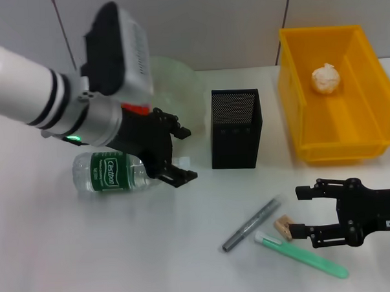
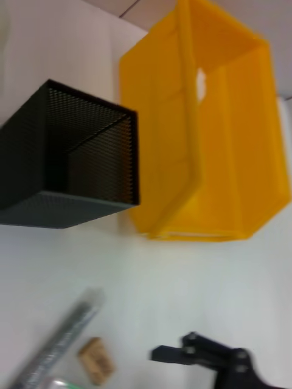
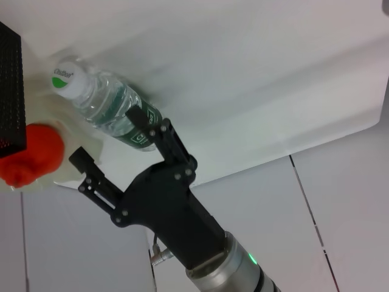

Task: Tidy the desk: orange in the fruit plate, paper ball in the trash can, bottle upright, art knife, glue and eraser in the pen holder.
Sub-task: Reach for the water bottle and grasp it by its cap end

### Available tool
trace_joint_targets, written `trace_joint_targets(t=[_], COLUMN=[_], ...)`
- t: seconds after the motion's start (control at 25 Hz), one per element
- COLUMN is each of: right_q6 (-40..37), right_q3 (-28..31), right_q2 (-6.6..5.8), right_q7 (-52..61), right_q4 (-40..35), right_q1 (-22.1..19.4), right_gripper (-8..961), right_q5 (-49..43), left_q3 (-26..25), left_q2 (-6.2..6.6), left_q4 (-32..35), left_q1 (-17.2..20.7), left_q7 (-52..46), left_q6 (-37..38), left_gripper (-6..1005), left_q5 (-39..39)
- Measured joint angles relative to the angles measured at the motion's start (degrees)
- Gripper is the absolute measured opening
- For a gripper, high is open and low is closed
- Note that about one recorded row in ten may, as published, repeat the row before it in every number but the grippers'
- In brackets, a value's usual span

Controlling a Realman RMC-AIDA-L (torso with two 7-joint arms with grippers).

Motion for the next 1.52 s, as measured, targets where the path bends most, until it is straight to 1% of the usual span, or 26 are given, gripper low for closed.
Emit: trace_joint_targets(t=[0.12, 0.16, 0.24, 0.28, 0.4, 0.44, 0.84, 0.92, 1.52], right_q6=[0.01, 0.01, 0.01, 0.01, 0.01, 0.00, -0.05, -0.05, -0.05], right_q3=[0.07, 0.07, 0.08, 0.08, 0.08, 0.08, 0.08, 0.08, 0.08], right_q2=[-0.12, -0.12, -0.14, -0.14, -0.16, -0.17, -0.09, -0.02, 0.18], right_q7=[0.67, 0.91, 1.33, 1.33, 1.44, 1.54, 2.36, 2.36, 2.38], right_q4=[-0.04, -0.08, -0.16, -0.16, -0.27, -0.27, -0.49, -0.50, -0.53], right_q1=[0.07, 0.09, 0.14, 0.14, 0.12, 0.11, 0.07, 0.09, 0.43], right_gripper=[822, 822, 822, 822, 822, 822, 820, 820, 820], right_q5=[0.00, 0.00, 0.00, 0.00, 0.00, 0.00, 0.00, 0.00, 0.14], left_q3=[3.45, 3.45, 9.25, 9.25, 11.89, 14.53, 17.40, 18.33, 20.98], left_q2=[-0.11, -0.11, -0.33, -0.33, -0.36, -0.36, -0.45, -0.46, -0.45], left_q4=[1.69, 1.69, 2.65, 2.65, 2.68, 2.50, 0.51, -0.92, -4.47], left_q1=[-0.58, -0.58, -1.78, -1.78, -2.15, -2.29, -2.51, -2.66, -3.55], left_q7=[-2.73, -2.73, -7.51, -7.51, -9.01, -9.76, -9.97, -9.98, -10.65], left_q6=[-0.62, -0.62, -1.69, -1.69, -2.50, -4.63, -8.76, -10.11, -14.61], left_gripper=[808, 807, 806, 806, 804, 804, 799, 798, 790], left_q5=[3.68, 3.68, 9.30, 9.30, 10.57, 11.16, 11.34, 11.19, 11.60])
